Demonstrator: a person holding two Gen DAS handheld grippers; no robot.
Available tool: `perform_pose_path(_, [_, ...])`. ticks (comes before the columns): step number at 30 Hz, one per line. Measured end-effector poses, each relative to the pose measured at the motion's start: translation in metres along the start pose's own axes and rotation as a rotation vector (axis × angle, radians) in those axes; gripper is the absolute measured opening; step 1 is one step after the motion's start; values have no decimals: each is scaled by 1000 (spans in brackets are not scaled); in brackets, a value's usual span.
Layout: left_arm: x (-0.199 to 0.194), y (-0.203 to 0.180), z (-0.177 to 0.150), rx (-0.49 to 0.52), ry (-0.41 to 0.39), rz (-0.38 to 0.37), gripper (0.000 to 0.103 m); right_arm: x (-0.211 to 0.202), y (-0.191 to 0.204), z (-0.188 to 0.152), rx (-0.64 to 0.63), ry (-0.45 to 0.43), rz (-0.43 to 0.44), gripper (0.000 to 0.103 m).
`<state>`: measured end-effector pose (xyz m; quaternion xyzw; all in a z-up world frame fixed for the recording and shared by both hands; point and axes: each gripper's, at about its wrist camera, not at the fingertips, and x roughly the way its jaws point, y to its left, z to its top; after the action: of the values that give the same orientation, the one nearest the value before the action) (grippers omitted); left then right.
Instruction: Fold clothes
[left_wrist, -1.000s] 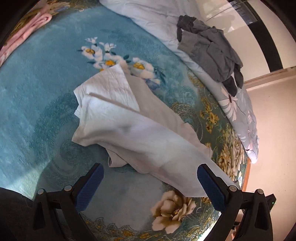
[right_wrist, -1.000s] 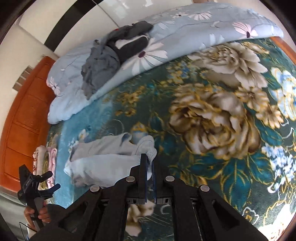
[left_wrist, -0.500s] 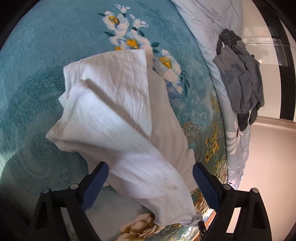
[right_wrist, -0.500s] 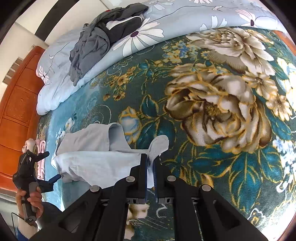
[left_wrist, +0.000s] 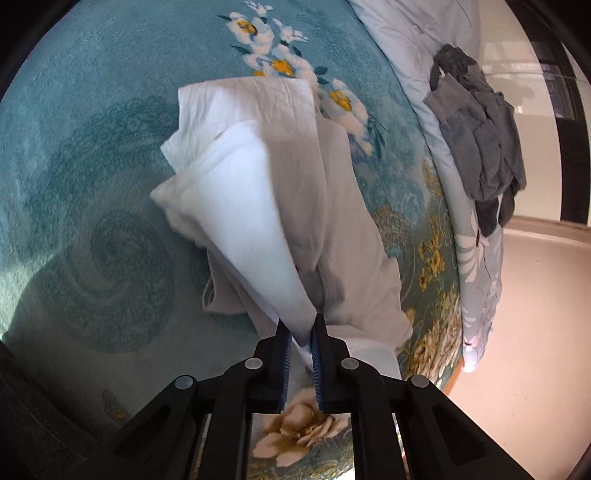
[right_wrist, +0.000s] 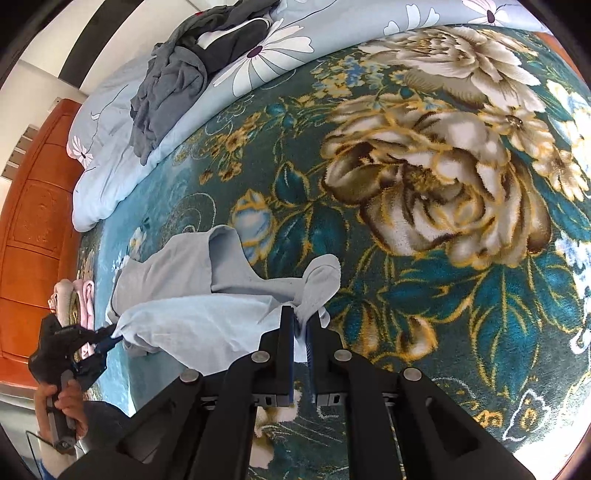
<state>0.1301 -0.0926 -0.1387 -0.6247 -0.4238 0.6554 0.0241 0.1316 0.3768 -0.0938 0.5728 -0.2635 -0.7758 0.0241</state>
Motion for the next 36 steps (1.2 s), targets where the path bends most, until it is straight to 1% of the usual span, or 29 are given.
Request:
perform_pose_path(2, [-1,-6,-16,39,20,-27,7,1,2,3,5,-5,5,7])
perform_pose_path(4, [5,-23,-35,108,62,-64,7,0,4,5,9,-19,6,7])
perform_pose_path(7, [22,-67,-70,283,158,-103,7,-6,5,10,26,-60,9,7])
perform_pose_path(9, [32,-94,-97,387,225,-137,7,-17,2,15,47,-112,16,7])
perform_pose_path(11, [43,-116,-121,467,286,-166,7,-33,-2,22,62,-174,26,7])
perform_pose_path(13, [49,-127,-137,532,320,-151,7,-51,-5,27,59,-230,34,6])
perform_pose_path(14, [52,-133,-145,564,337,-144,7,-58,-4,30,45,-253,21,6])
perform_pose_path(16, [58,-142,-159,619,366,-125,9,-73,-3,35,12,-305,-45,5])
perform_pose_path(17, [59,-140,-157,616,365,-107,10,-79,-3,37,-2,-327,-79,5])
perform_pose_path(19, [55,-131,-147,578,351,-79,20,-79,-11,42,11,-300,-63,5])
perform_pose_path(21, [47,-117,-131,522,325,-77,43,-70,-18,41,20,-255,-40,5])
perform_pose_path(24, [32,-103,-95,450,256,-95,61,-50,-20,31,5,-193,-36,5])
perform_pose_path(26, [19,-93,-68,406,198,-93,66,-34,-19,22,2,-142,-23,5])
perform_pose_path(27, [11,-86,-52,386,156,-66,67,-26,-18,19,1,-116,-19,8])
perform_pose_path(29, [-5,-72,-19,345,63,-5,68,-13,-19,13,22,-74,2,25])
perform_pose_path(30, [-12,-63,-1,321,2,43,70,-7,-21,9,40,-57,16,42])
perform_pose_path(31, [-19,-53,17,294,-58,92,71,-2,-23,7,66,-49,26,48])
perform_pose_path(33, [-31,-33,51,222,-160,171,71,5,-31,2,134,-40,39,48])
perform_pose_path(34, [-35,-23,65,180,-191,187,71,8,-36,0,178,-37,42,48])
perform_pose_path(36, [-34,-3,91,109,-204,186,72,13,-47,-4,263,-29,63,48])
